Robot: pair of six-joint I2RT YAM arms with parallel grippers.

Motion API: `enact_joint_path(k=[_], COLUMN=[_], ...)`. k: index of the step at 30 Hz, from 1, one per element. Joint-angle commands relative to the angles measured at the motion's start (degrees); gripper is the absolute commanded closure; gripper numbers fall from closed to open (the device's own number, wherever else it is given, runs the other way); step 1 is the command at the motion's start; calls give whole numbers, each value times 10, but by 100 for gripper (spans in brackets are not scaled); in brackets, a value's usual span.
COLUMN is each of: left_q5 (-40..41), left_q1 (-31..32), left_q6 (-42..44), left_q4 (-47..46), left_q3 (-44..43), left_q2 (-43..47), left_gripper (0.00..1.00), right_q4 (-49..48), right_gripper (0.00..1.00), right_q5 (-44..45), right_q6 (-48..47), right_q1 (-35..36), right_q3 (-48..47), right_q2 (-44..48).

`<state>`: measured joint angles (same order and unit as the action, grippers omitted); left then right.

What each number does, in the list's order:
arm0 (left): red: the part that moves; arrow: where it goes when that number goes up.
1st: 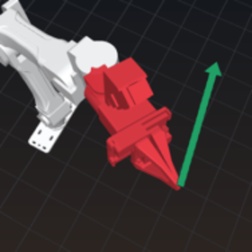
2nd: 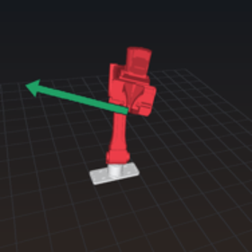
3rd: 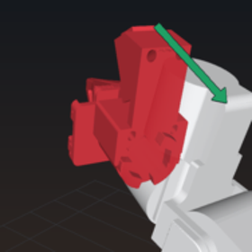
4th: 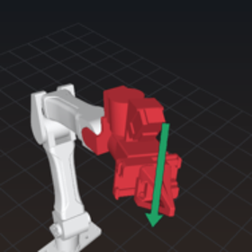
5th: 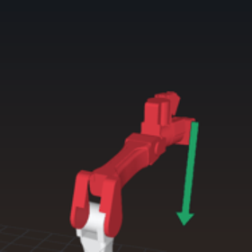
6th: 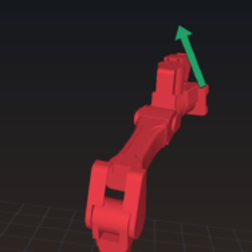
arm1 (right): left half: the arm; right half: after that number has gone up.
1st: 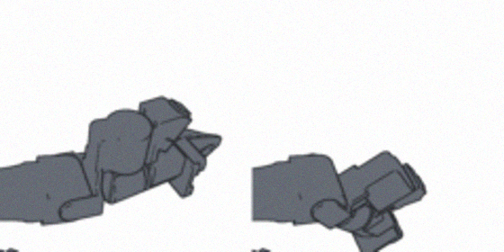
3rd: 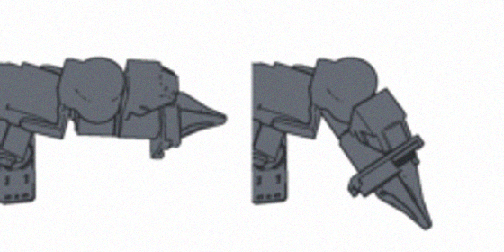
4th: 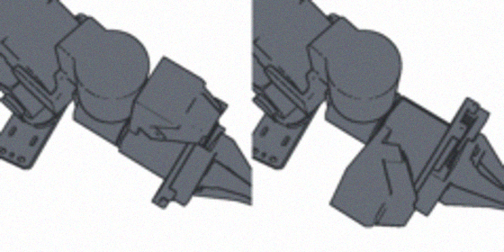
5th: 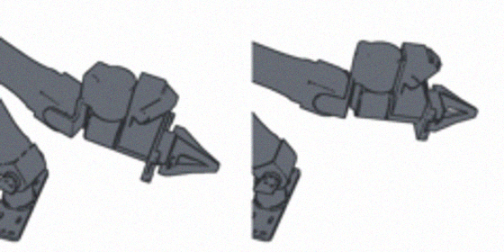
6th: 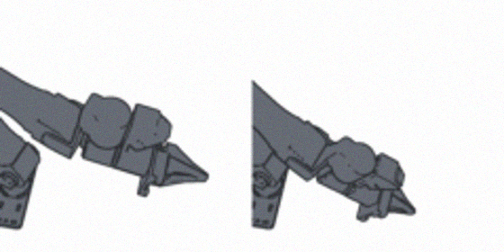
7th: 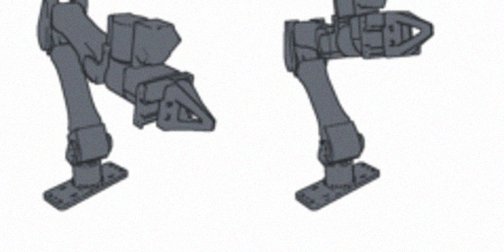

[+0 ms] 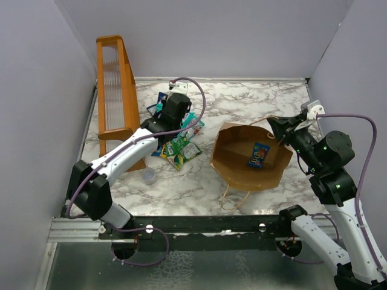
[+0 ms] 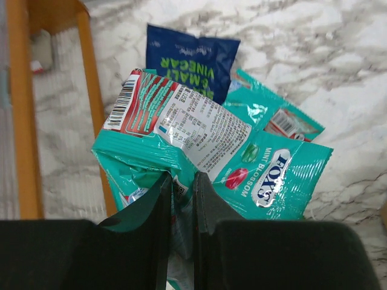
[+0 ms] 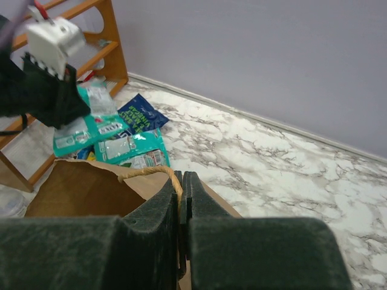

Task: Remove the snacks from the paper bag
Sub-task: Place the snack at the center of the board.

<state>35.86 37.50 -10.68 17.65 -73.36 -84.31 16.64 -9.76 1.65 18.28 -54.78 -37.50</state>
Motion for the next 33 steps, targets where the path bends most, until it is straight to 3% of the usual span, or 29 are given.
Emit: enact_joint_path(k=[1,8,12,18,25,33], left_q5=[-49,7,15,-25,-141,-256], left_q1=[-9,-13,-13,-13,-13,-12], left_q6=[-46,-54,-63,-68,-80,-115], left_q4=[-40,-42,-36,-39,-47,-53], left_q3=[25,22,17,35,48,68], left_q2=[-46,-161,-180,-134,-16,92], left_gripper=[100,100,100,56,29,25], right_q4=[4,-1,-8,-19,-66,-80], right_gripper=[98,98,98,98,98,98], right_q5=[-1,-8,-8,13,106,154], right_q6=[5,12,16,13,-13,-79], right_q1=[1,1,1,1,1,1], right_q3=[0,-5,-9,-27,-67,-169], right_q2=[5,2,0,-12,-79,-194])
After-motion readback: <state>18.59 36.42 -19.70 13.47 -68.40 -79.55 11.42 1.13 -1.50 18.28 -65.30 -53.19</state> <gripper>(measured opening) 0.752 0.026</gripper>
